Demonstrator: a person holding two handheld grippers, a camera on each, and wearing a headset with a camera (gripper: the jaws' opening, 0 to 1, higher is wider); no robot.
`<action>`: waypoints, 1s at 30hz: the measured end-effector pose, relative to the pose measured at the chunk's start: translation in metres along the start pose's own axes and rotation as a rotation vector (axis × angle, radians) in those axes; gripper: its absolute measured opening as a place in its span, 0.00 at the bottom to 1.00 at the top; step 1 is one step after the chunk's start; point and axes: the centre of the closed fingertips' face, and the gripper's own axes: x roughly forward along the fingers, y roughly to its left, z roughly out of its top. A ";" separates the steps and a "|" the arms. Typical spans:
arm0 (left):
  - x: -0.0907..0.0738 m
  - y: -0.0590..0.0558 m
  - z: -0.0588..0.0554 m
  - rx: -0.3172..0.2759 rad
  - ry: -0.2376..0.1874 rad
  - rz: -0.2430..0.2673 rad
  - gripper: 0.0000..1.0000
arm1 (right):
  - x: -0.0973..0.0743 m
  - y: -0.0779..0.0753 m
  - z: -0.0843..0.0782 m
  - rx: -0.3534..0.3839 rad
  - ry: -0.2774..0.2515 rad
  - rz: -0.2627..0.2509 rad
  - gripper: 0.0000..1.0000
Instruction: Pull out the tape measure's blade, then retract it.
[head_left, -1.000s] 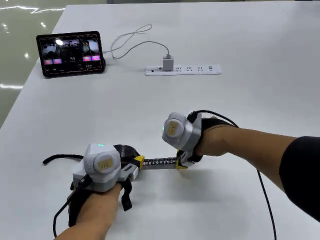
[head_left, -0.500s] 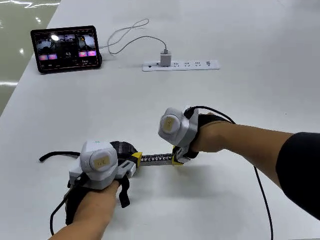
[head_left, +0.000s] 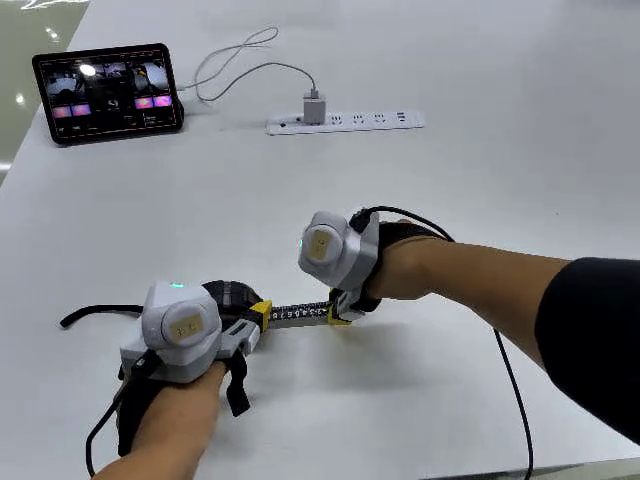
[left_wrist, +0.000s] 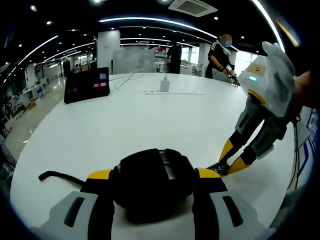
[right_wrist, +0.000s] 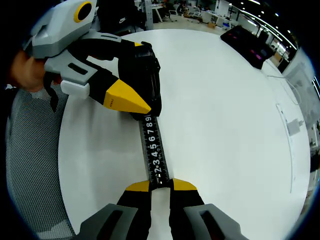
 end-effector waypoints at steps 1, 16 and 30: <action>0.000 0.000 0.000 -0.003 -0.004 -0.001 0.59 | 0.000 0.000 0.001 0.004 -0.001 0.000 0.09; 0.000 0.001 0.000 -0.026 -0.010 -0.018 0.59 | 0.003 0.001 0.008 0.000 -0.024 0.004 0.09; 0.000 0.002 0.001 -0.042 -0.019 -0.032 0.59 | 0.004 0.002 0.013 -0.015 -0.066 0.011 0.09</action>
